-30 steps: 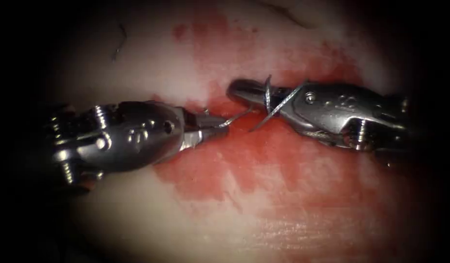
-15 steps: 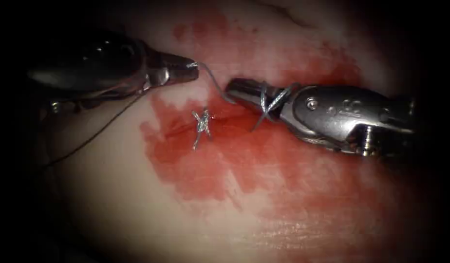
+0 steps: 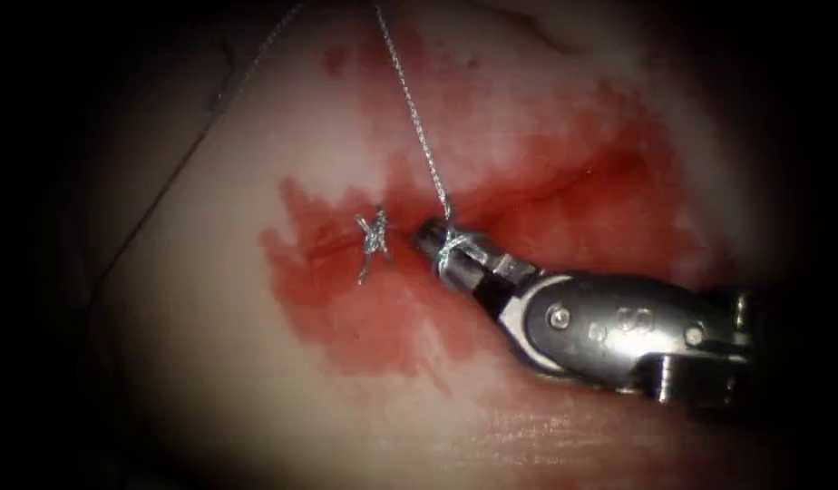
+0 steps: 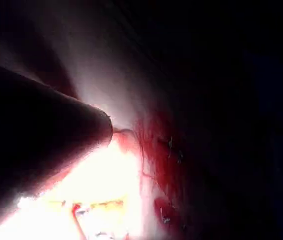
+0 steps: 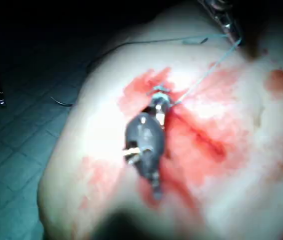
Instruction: Wound Closure
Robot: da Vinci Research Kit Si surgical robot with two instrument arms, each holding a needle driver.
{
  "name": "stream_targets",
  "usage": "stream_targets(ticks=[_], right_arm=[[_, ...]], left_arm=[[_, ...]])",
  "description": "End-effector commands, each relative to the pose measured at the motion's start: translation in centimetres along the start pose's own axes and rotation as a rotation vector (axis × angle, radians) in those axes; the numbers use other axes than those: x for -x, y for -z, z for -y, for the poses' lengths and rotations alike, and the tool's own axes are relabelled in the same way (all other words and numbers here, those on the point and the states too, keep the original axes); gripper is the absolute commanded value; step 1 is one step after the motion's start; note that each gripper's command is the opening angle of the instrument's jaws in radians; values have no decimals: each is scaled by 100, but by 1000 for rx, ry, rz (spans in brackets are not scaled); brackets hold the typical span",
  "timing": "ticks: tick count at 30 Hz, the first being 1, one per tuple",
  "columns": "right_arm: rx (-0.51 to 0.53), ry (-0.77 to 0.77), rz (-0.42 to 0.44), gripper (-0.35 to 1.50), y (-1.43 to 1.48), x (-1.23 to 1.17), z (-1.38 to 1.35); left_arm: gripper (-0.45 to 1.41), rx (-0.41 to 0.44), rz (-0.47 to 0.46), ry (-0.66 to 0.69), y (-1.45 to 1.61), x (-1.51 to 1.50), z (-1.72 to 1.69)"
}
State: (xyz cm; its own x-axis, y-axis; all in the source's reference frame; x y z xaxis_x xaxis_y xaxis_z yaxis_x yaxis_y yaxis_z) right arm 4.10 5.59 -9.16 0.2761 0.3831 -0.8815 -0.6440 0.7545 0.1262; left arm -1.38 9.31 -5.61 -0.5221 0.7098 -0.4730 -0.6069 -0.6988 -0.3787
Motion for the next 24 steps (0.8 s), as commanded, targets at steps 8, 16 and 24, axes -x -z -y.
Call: stream_targets(ticks=[8, 16, 24], right_arm=[[-2, 7, -11, -35, 8, 11, 14], [1, 17, -13, -35, 18, 17, 13], [-16, 24, -21, -35, 19, 17, 18]], left_arm=[[-35, -15, 2, 23, -20, -38, 47], [-35, -46, -1, 33, -31, -48, 77], [-35, -86, -36, 30, -36, -61, 107]])
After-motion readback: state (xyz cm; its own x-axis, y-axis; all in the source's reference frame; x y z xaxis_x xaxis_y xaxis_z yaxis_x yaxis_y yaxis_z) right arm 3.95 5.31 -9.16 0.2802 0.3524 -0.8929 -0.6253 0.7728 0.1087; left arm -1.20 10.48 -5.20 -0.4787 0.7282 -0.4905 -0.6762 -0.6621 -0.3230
